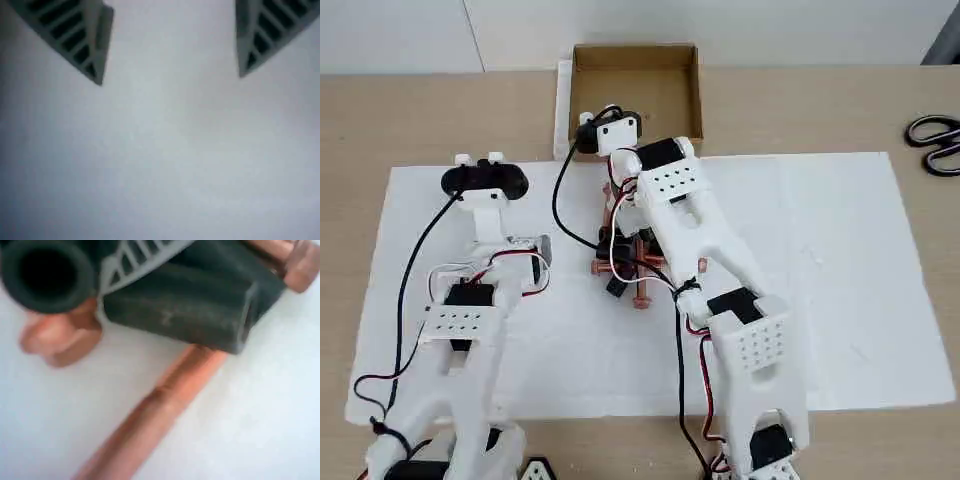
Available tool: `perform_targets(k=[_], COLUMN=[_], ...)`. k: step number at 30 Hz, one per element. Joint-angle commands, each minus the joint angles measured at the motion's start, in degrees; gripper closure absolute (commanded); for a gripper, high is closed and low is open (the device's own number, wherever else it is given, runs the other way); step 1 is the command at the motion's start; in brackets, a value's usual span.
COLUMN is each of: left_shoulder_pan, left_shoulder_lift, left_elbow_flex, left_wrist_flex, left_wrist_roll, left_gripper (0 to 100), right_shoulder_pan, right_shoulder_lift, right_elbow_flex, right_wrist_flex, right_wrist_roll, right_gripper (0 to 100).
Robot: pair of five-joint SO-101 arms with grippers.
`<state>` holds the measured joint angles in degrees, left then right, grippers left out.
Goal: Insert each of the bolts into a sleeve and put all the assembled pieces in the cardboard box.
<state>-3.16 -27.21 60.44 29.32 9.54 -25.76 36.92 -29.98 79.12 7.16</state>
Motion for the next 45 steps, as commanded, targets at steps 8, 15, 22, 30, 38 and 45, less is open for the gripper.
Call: perform_targets(k=[8, 15, 22, 30, 38, 45], left_shoulder_pan=[0.26, 0.09, 0.18, 0.35, 0.26, 0.18], left_shoulder_lift=[-2.02, -2.02, -2.02, -2.02, -2.02, -2.02], left_elbow_flex=[-0.22, 0.31, 0.66, 0.75, 0.75, 0.75], left_wrist_flex=[-1.32, -2.11, -3.43, -3.43, -3.43, -3.52], left_wrist_roll=[0.26, 0.26, 0.26, 0.26, 0.26, 0.26], left_gripper=[83, 83, 83, 83, 83, 83], right_shoulder_pan=[0.04, 3.47, 13.85, 20.70, 22.81, 22.81], right_shoulder_lift=[-0.92, -0.84, -0.48, -0.40, -0.22, -0.22], right_elbow_flex=[-7.47, -19.16, -22.95, -16.00, -5.45, 1.49], right_wrist_flex=[3.65, 11.74, 18.86, 19.30, 17.36, 10.59], right_wrist_roll=[-0.35, -0.26, -0.18, 2.73, 2.64, 2.64], right_gripper=[94.2, 94.2, 94.2, 94.2, 94.2, 94.2])
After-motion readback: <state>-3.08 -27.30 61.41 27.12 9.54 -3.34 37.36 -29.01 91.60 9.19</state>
